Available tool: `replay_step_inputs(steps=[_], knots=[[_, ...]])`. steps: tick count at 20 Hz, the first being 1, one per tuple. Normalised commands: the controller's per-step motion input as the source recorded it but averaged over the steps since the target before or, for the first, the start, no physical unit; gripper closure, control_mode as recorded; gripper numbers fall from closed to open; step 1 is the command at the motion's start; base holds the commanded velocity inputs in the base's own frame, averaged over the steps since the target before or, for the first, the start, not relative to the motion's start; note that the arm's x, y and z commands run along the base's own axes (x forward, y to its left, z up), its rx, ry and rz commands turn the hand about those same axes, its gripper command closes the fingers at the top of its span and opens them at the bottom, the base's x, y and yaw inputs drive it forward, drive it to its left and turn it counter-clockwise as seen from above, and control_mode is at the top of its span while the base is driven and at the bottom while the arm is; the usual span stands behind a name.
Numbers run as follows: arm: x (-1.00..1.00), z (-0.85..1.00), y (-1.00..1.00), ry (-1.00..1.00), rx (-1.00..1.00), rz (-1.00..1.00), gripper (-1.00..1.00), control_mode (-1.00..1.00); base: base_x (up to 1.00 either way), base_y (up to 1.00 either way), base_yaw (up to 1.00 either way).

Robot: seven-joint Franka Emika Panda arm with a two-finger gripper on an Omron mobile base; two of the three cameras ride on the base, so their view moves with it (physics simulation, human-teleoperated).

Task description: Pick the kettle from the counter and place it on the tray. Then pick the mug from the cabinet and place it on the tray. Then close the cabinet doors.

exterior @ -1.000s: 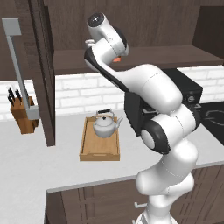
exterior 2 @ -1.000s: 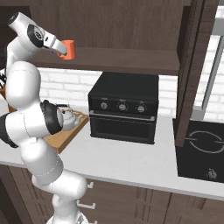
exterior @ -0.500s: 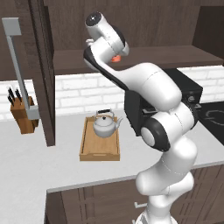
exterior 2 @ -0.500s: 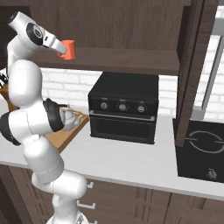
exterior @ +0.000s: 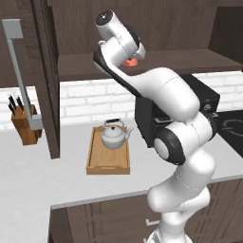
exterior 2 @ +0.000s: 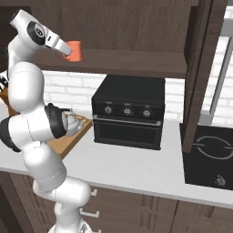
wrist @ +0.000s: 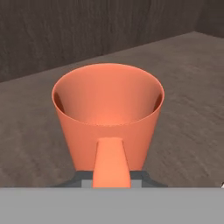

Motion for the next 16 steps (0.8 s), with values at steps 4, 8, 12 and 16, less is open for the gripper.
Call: replay_step_inputs(steps=[4, 8, 12, 16], knots=[[-0.91, 0.00, -0.55, -0.19, 0.00, 0.33, 1.00, -1.00, 0.00, 0.00, 0.00], [-1.00, 0.00, -0.46, -0.20, 0.00, 0.47, 1.00, -1.00, 0.00, 0.00, 0.00], [-1.00, -0.01, -0.30, -0.09, 0.00, 0.68, 1.00, -1.00, 0.00, 0.00, 0.00], [-0.99, -0.02, -0.23, -0.02, 0.00, 0.87, 1.00, -1.00, 0.00, 0.00, 0.00]])
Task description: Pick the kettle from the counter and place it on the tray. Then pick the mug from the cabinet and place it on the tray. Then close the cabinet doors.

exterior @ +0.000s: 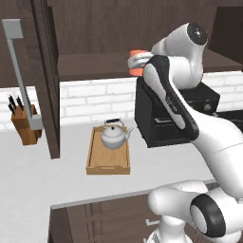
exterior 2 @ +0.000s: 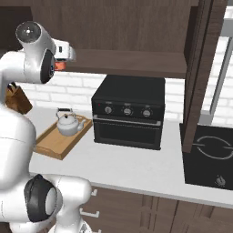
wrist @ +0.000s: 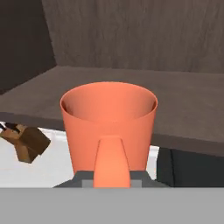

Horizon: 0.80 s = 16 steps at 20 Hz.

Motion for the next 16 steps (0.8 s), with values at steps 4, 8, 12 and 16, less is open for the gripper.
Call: replay_step_inputs(steps=[4, 8, 12, 16], knots=[[-0.93, -0.10, -0.02, -0.01, 0.00, 0.88, 1.00, -1.00, 0.00, 0.00, 0.00], [-0.29, -0.08, 0.03, 0.00, 0.00, 0.29, 1.00, -1.00, 0.00, 0.00, 0.00], [0.00, 0.00, 0.00, 0.00, 0.00, 0.00, 1.00, -1.00, 0.00, 0.00, 0.00], [-0.03, 0.00, 0.00, 0.00, 0.00, 0.00, 1.00, -1.00, 0.00, 0.00, 0.00]])
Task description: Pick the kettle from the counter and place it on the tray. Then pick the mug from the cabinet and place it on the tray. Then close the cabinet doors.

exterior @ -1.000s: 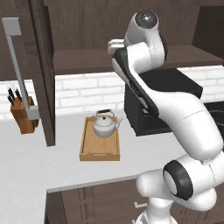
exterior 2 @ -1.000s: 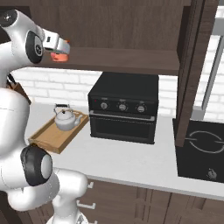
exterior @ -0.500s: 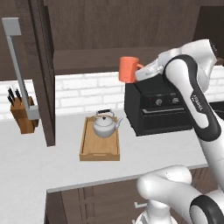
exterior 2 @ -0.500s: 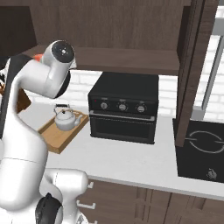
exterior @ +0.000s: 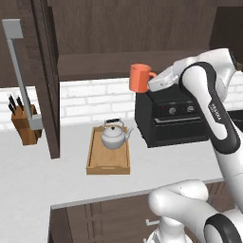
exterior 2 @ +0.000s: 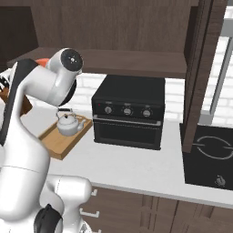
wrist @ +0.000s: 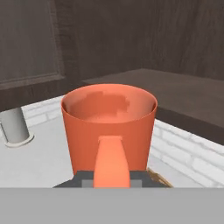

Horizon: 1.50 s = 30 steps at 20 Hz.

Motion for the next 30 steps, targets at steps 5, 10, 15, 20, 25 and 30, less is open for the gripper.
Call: replay_step_inputs(steps=[5, 10, 15, 20, 25, 30], knots=[[-0.32, -0.78, 0.03, 0.14, -0.08, 0.08, 1.00, -1.00, 0.00, 0.00, 0.00], [-0.30, -1.00, 0.15, 0.04, -0.01, 0.18, 1.00, -1.00, 0.00, 0.00, 0.00], [-0.08, -1.00, 0.34, 0.03, 0.00, 0.12, 1.00, -1.00, 0.00, 0.00, 0.00], [0.08, -1.00, 0.42, 0.11, 0.00, 0.05, 1.00, -1.00, 0.00, 0.00, 0.00], [0.29, -0.55, 0.14, 0.10, -0.03, 0.01, 1.00, -1.00, 0.00, 0.00, 0.00], [0.24, -0.29, 0.04, 0.01, -0.02, 0.00, 1.00, -1.00, 0.00, 0.00, 0.00]])
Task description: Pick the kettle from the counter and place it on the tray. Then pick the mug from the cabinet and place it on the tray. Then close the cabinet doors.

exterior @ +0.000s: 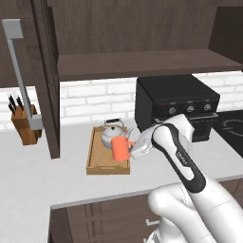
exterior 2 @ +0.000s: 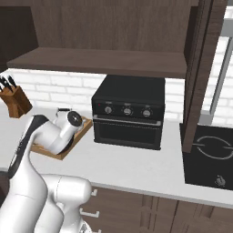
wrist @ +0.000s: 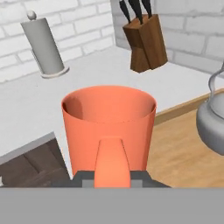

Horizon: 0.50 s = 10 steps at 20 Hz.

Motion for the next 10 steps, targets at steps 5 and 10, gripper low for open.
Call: replay_step_inputs(steps=[5, 10], knots=[[0.35, -0.35, 0.08, 0.00, 0.03, 0.00, 1.00, -1.00, 0.00, 0.00, 0.00], [0.43, -0.27, 0.03, -0.10, 0.10, 0.01, 1.00, -1.00, 0.00, 0.00, 0.00]])
